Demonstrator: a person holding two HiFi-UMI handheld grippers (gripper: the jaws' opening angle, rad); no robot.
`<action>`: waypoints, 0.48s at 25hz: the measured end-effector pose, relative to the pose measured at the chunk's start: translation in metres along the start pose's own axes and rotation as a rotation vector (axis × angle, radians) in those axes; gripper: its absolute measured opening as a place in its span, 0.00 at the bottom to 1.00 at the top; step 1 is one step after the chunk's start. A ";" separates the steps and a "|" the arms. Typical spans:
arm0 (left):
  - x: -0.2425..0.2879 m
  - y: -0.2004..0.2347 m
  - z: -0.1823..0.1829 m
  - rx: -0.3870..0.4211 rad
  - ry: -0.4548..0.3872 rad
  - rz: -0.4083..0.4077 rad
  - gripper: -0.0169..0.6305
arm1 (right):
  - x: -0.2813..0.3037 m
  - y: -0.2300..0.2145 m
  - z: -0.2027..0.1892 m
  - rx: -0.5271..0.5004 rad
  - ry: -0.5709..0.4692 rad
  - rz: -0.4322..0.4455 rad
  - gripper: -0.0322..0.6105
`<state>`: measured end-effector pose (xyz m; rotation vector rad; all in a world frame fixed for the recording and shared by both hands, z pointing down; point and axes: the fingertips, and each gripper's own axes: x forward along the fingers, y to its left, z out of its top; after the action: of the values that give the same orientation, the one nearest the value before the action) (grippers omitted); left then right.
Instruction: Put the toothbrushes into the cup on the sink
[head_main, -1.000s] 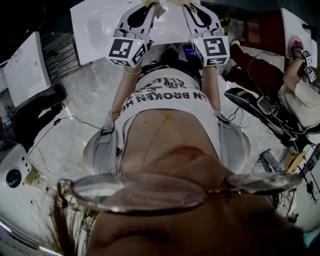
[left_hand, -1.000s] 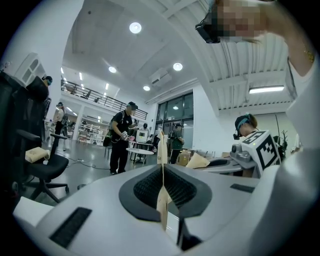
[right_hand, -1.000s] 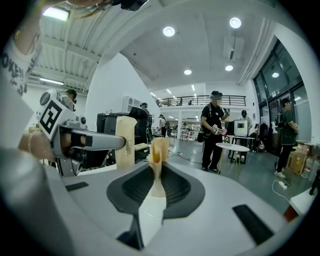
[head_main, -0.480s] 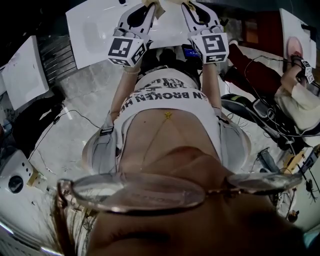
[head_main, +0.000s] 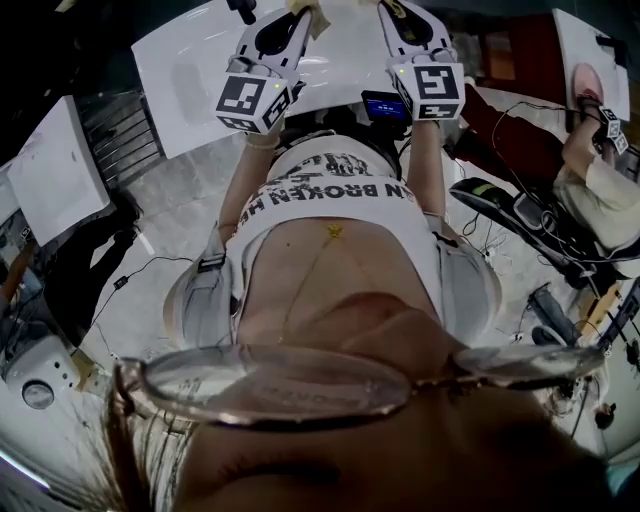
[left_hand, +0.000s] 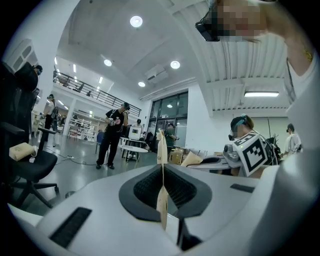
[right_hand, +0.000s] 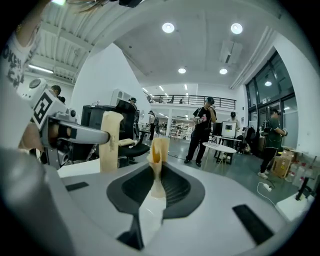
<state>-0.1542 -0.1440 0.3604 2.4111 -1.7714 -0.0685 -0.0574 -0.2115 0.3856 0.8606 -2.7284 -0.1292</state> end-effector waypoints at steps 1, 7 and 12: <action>0.000 0.003 -0.001 -0.003 0.003 0.000 0.06 | 0.003 -0.006 -0.001 -0.003 0.005 -0.015 0.14; -0.001 0.024 -0.001 -0.025 0.013 0.013 0.06 | 0.020 -0.034 -0.002 -0.011 0.041 -0.079 0.14; -0.003 0.039 0.000 -0.030 0.014 0.033 0.06 | 0.034 -0.050 -0.008 -0.008 0.064 -0.111 0.14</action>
<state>-0.1918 -0.1525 0.3662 2.3550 -1.7907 -0.0735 -0.0546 -0.2717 0.3932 0.9974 -2.6196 -0.1319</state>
